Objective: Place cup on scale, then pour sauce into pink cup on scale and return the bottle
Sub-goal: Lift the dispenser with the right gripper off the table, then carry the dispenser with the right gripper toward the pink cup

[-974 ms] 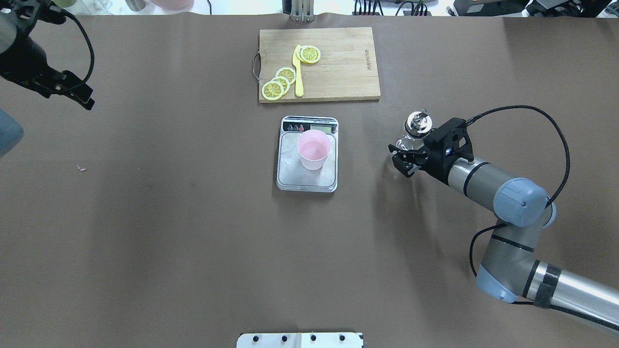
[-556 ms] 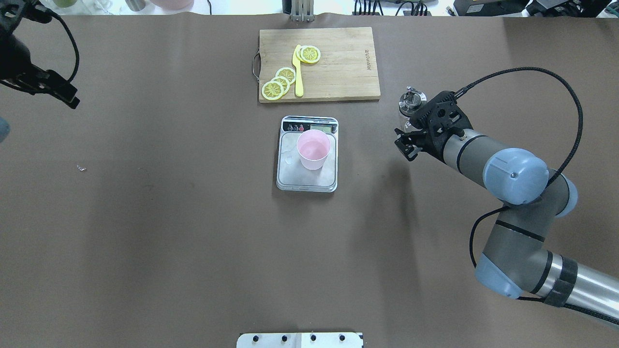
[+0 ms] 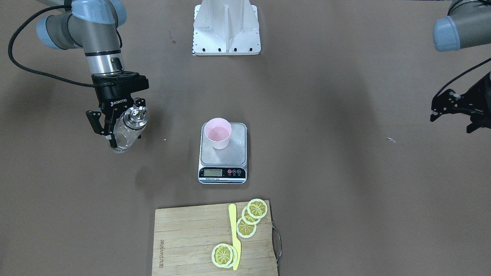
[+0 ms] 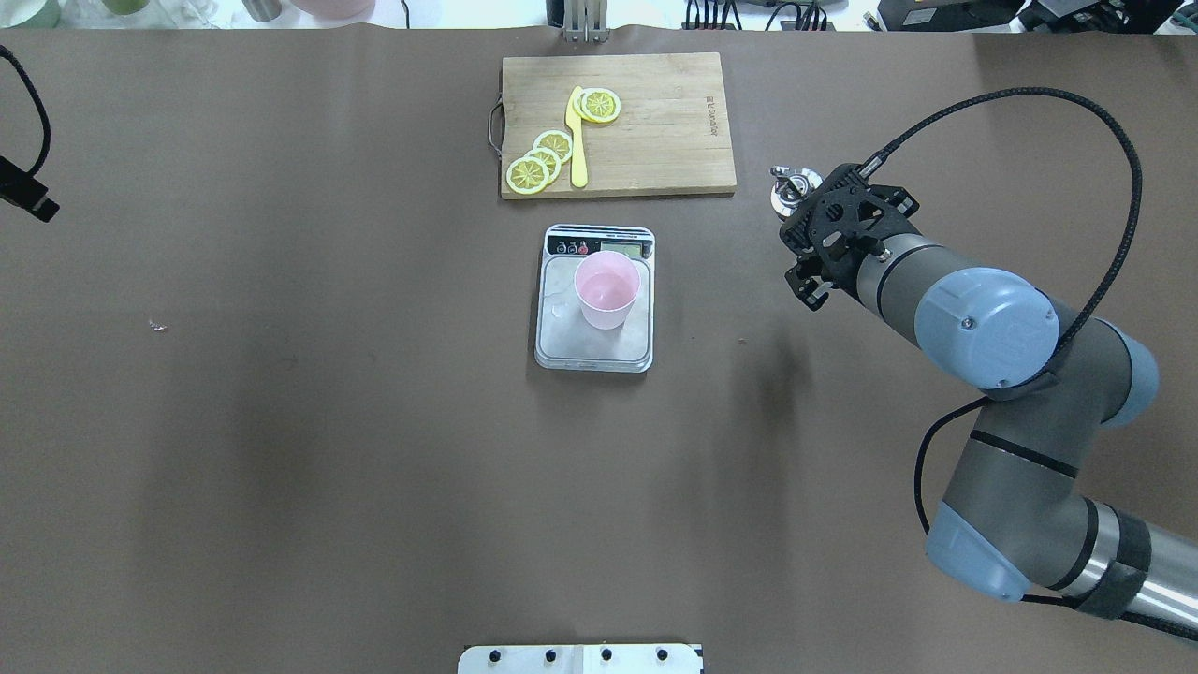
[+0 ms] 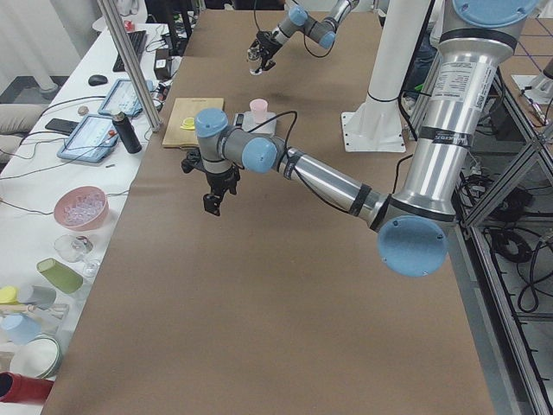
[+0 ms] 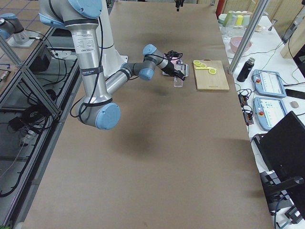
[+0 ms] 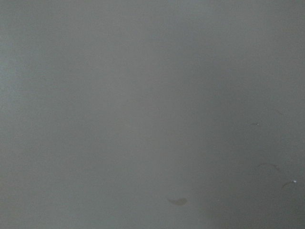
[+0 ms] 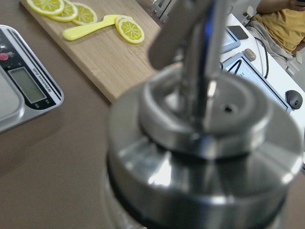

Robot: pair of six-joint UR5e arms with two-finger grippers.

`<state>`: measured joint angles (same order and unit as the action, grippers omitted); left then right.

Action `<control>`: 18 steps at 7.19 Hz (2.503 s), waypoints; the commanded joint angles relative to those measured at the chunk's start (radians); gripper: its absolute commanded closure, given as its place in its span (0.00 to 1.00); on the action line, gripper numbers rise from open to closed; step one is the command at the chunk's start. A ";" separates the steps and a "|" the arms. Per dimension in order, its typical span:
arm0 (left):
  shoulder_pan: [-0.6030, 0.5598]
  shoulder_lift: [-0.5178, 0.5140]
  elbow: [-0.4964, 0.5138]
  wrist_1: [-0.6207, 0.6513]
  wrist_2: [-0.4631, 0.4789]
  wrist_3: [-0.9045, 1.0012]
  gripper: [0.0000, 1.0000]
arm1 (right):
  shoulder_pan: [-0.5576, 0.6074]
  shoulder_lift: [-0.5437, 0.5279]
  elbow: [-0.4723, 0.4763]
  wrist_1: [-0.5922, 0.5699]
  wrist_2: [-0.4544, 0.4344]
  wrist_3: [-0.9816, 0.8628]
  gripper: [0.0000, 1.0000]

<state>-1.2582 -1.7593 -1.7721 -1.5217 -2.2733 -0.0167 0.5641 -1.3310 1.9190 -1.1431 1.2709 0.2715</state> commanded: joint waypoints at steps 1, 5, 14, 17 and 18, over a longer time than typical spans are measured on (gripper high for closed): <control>-0.021 0.098 0.101 -0.204 -0.011 0.035 0.02 | -0.067 0.027 0.011 -0.134 -0.114 -0.049 0.93; -0.069 0.126 0.241 -0.370 -0.075 0.089 0.02 | -0.108 0.145 0.017 -0.386 -0.205 -0.115 0.93; -0.191 0.113 0.246 -0.057 -0.152 0.070 0.01 | -0.150 0.282 -0.038 -0.676 -0.294 -0.198 0.93; -0.219 0.110 0.247 -0.040 -0.146 0.069 0.01 | -0.150 0.314 -0.098 -0.679 -0.333 -0.221 0.94; -0.227 0.110 0.247 -0.031 -0.144 0.069 0.01 | -0.150 0.334 -0.132 -0.681 -0.352 -0.227 0.94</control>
<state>-1.4764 -1.6481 -1.5253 -1.5615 -2.4192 0.0531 0.4143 -1.0235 1.8299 -1.8211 0.9415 0.0514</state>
